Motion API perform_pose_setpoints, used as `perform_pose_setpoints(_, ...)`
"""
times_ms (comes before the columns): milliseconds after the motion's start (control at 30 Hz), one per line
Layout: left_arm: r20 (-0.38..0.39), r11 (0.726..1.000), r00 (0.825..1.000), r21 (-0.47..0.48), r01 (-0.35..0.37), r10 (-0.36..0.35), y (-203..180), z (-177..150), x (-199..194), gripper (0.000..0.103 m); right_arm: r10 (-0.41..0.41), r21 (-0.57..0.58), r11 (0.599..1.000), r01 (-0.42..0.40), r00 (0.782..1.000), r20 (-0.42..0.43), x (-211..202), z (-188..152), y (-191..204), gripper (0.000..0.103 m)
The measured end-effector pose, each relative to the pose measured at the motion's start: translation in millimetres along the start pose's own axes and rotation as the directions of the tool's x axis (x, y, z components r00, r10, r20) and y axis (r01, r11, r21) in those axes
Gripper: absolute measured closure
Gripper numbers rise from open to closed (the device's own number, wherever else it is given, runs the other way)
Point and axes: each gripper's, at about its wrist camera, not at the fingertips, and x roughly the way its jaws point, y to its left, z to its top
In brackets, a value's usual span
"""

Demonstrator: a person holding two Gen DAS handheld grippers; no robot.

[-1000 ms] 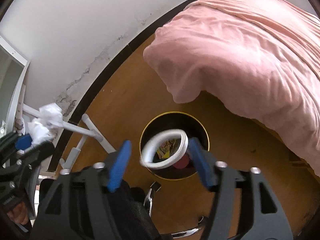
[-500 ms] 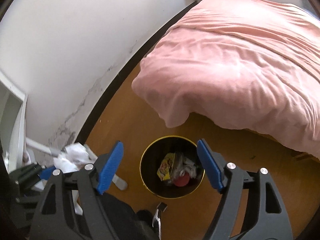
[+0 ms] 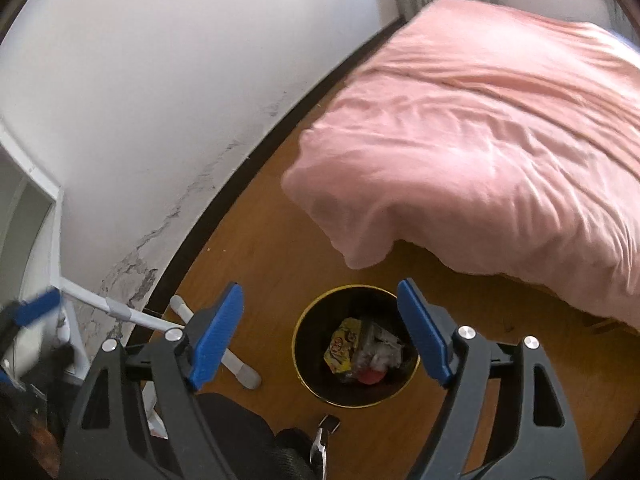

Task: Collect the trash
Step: 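Move both open tools back to the trash on the desk, then grasp the small white cap with the left tool while the right tool grasps the paper receipt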

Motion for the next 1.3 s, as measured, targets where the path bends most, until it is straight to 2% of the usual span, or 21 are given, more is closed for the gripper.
perform_pose_setpoints(133, 0.068, 0.986, 0.991, -0.125, -0.107, 0.117, 72, -7, -56, 0.014, 0.037, -0.104, 0.994, -0.033, 0.998, 0.043, -17, 9, 50, 0.026)
perform_pose_setpoints(233, 0.065, 0.951, 0.968, -0.214, -0.224, 0.243, 136, -22, -87, 0.014, 0.116, -0.191, 0.976, -0.103, 0.992, 0.056, -27, 19, 106, 0.026)
perform_pose_setpoints(367, 0.024, 0.866, 0.925, -0.360, -0.347, 0.380, 225, -55, -121, 0.014, 0.243, -0.322, 0.921, -0.221, 0.969, 0.032, -32, 24, 198, 0.026)
perform_pose_setpoints(467, -0.028, 0.787, 0.884, -0.443, -0.430, 0.467, 290, -88, -143, 0.014, 0.318, -0.431, 0.851, -0.302, 0.948, -0.036, -27, 18, 274, 0.026)
perform_pose_setpoints(500, -0.049, 0.755, 0.869, -0.471, -0.456, 0.493, 312, -100, -150, 0.014, 0.344, -0.473, 0.814, -0.337, 0.936, -0.074, -23, 11, 307, 0.026)
perform_pose_setpoints(567, -0.078, 0.705, 0.854, -0.530, -0.472, 0.514, 354, -124, -160, 0.014, 0.373, -0.521, 0.762, -0.384, 0.919, -0.132, -16, 1, 350, 0.026)
perform_pose_setpoints(667, -0.137, 0.632, 0.839, -0.597, -0.494, 0.526, 397, -149, -165, 0.014, 0.391, -0.576, 0.693, -0.434, 0.897, -0.205, -3, -15, 405, 0.026)
perform_pose_setpoints(800, -0.129, 0.613, 0.853, -0.643, -0.460, 0.505, 428, -164, -168, 0.015, 0.405, -0.610, 0.630, -0.481, 0.873, -0.271, 11, -28, 457, 0.026)
perform_pose_setpoints(867, -0.137, 0.609, 0.855, -0.647, -0.459, 0.500, 437, -167, -165, 0.021, 0.408, -0.620, 0.605, -0.500, 0.863, -0.298, 18, -33, 483, 0.026)
perform_pose_setpoints(933, -0.139, 0.616, 0.866, -0.649, -0.446, 0.481, 444, -166, -160, 0.039, 0.410, -0.632, 0.583, -0.511, 0.856, -0.314, 28, -37, 503, 0.026)
perform_pose_setpoints(967, -0.140, 0.621, 0.873, -0.651, -0.437, 0.467, 448, -165, -157, 0.043, 0.410, -0.636, 0.575, -0.515, 0.854, -0.321, 30, -38, 512, 0.026)
perform_pose_setpoints(1000, -0.142, 0.623, 0.877, -0.652, -0.432, 0.459, 448, -166, -155, 0.053, 0.408, -0.641, 0.566, -0.519, 0.852, -0.328, 33, -39, 521, 0.026)
perform_pose_setpoints(1033, -0.143, 0.622, 0.870, -0.645, -0.443, 0.471, 449, -166, -154, 0.060, 0.411, -0.641, 0.556, -0.529, 0.845, -0.341, 37, -40, 533, 0.026)
perform_pose_setpoints(1067, -0.148, 0.623, 0.865, -0.637, -0.454, 0.479, 448, -165, -154, 0.079, 0.413, -0.642, 0.547, -0.538, 0.840, -0.352, 41, -38, 541, 0.026)
perform_pose_setpoints(1100, -0.149, 0.628, 0.869, -0.634, -0.451, 0.473, 451, -166, -154, 0.088, 0.415, -0.645, 0.535, -0.546, 0.835, -0.362, 44, -40, 551, 0.026)
perform_pose_setpoints(1167, -0.141, 0.625, 0.874, -0.647, -0.437, 0.466, 450, -174, -161, 0.088, 0.416, -0.663, 0.499, -0.558, 0.826, -0.381, 49, -44, 571, 0.026)
perform_pose_setpoints(1300, -0.141, 0.630, 0.873, -0.639, -0.441, 0.468, 444, -181, -175, 0.088, 0.406, -0.704, 0.406, -0.583, 0.805, -0.432, 60, -61, 617, 0.026)
